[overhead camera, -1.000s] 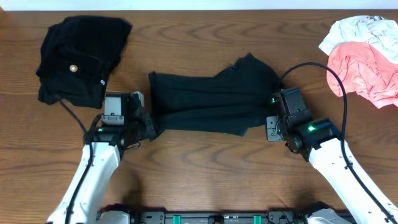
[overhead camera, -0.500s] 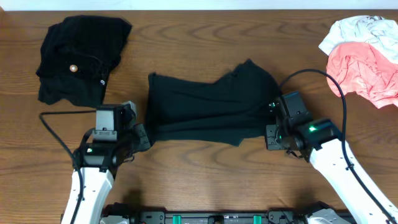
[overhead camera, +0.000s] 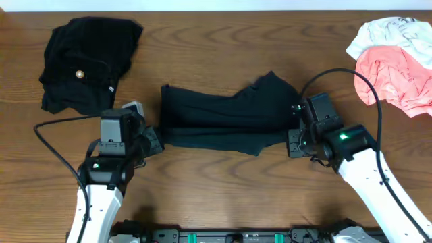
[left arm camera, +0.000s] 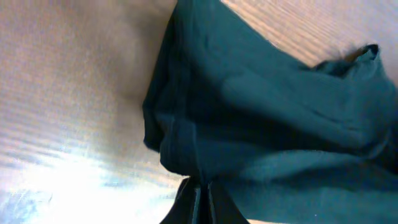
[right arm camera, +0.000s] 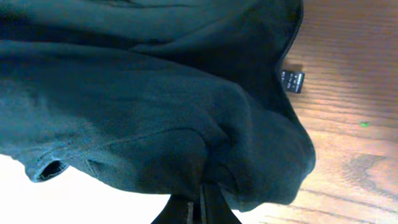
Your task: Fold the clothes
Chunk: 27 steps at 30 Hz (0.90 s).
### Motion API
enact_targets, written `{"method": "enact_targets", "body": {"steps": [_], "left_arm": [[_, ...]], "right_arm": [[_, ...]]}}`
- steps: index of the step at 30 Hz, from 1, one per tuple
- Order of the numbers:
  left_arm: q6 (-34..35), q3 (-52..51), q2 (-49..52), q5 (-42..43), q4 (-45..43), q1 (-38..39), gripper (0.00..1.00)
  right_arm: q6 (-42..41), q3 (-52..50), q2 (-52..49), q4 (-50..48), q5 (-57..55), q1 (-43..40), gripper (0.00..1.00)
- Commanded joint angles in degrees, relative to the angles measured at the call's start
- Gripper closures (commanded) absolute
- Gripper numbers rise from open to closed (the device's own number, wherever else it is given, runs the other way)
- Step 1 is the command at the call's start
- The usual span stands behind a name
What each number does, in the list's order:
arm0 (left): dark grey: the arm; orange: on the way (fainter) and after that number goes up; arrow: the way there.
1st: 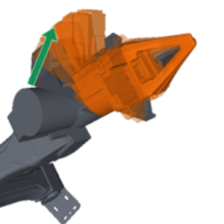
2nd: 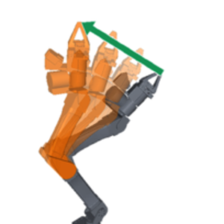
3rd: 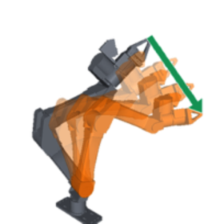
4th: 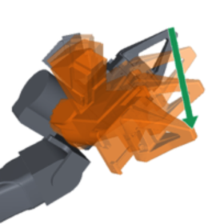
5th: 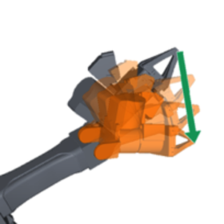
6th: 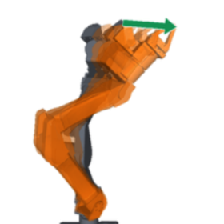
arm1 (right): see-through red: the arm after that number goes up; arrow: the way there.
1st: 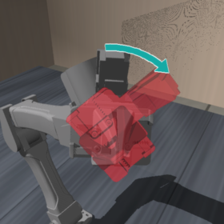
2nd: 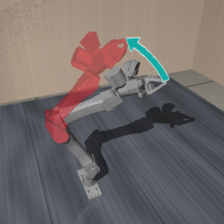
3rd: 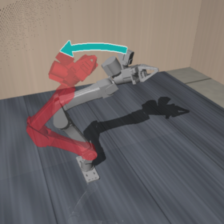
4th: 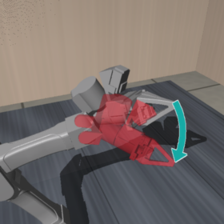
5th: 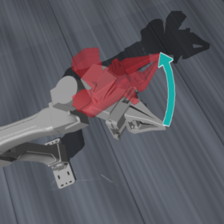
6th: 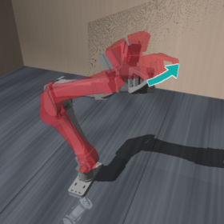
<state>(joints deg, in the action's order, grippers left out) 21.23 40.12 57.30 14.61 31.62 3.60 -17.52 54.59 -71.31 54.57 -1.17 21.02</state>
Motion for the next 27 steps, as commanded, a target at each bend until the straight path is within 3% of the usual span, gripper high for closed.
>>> {"method": "enact_targets", "body": {"steps": [1,27], "left_arm": [[0.55,1.16,3.34,-0.76,-0.26,-0.02,0.94],[2.01,1.16,23.56,-2.32,-10.84,-0.04,0.94]], "right_arm": [[1.57,0.81,-2.34,0.02,0.13,-0.39,0.99],[3.43,0.81,-19.71,-8.81,-1.75,-2.54,0.99]]}}
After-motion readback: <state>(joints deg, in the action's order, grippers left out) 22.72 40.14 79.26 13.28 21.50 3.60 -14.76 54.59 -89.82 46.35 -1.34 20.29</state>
